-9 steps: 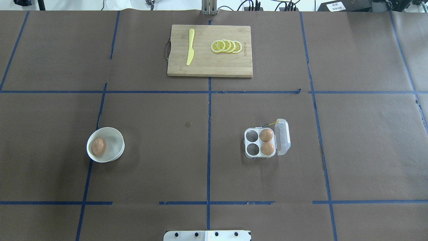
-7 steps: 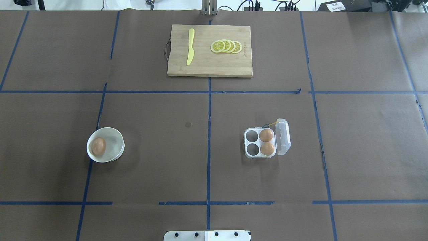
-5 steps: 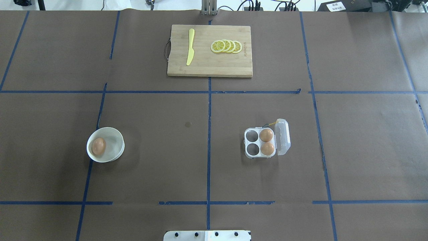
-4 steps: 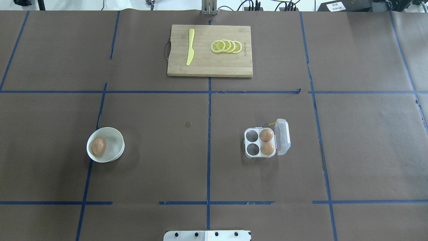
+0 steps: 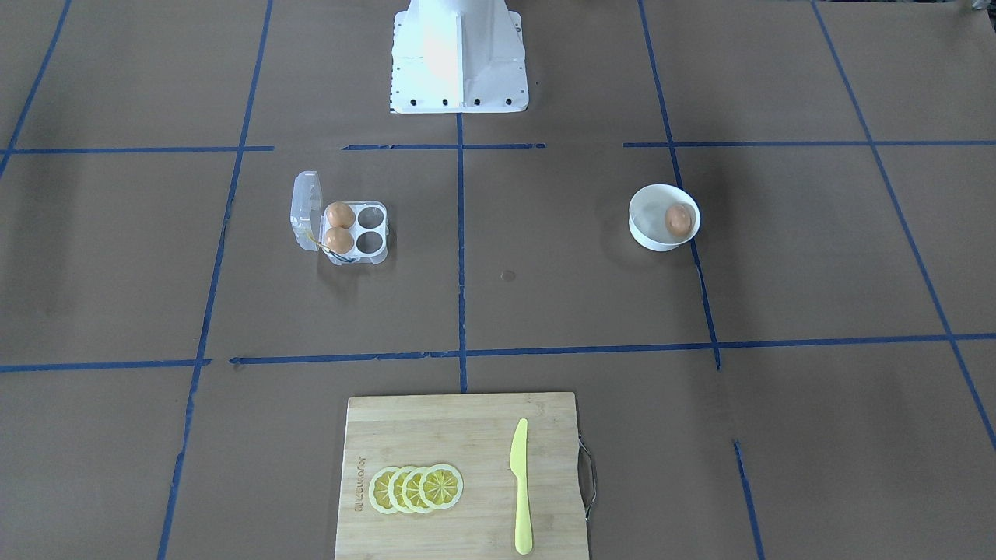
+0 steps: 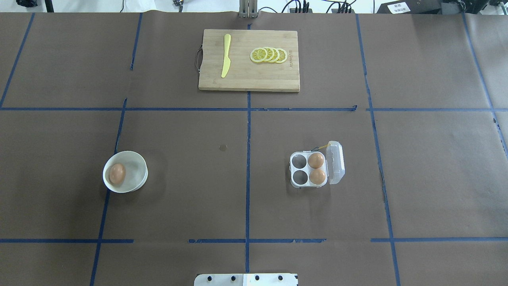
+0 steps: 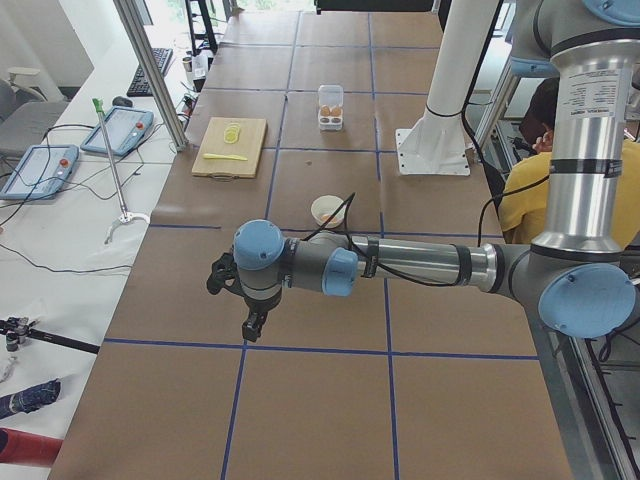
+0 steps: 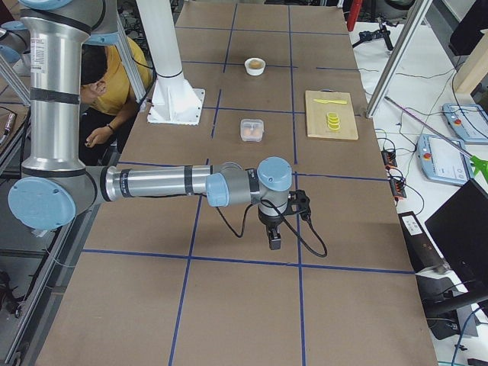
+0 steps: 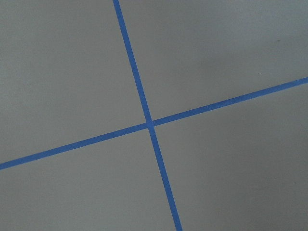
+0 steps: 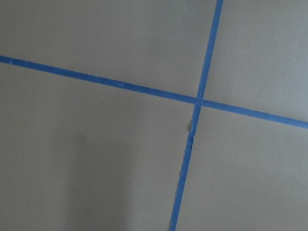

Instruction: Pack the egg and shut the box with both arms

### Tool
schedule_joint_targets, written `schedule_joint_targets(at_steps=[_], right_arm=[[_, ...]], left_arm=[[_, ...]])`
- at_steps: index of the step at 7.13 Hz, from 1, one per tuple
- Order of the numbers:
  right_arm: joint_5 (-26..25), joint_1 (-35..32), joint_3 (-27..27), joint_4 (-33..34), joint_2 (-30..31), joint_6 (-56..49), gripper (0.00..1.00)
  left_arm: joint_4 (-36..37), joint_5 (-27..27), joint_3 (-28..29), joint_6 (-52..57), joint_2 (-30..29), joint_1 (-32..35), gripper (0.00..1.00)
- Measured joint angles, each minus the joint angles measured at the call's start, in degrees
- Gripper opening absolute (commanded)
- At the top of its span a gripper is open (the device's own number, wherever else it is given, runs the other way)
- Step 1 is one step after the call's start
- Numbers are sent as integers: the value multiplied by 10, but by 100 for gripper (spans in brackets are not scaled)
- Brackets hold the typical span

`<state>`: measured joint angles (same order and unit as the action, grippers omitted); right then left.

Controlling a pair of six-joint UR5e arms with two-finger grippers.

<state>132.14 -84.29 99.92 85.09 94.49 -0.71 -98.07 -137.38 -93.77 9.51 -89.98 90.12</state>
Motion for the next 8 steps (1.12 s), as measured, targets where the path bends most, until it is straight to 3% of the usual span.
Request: schedule_joint_targets(at_steps=[5, 8], right_arm=[[3, 0, -7, -38, -23, 2, 100], [28, 0, -9, -48, -23, 22, 100]], left_arm=[[-241, -2, 28, -24, -26, -5, 100], [-350, -16, 13, -91, -23, -24, 100]])
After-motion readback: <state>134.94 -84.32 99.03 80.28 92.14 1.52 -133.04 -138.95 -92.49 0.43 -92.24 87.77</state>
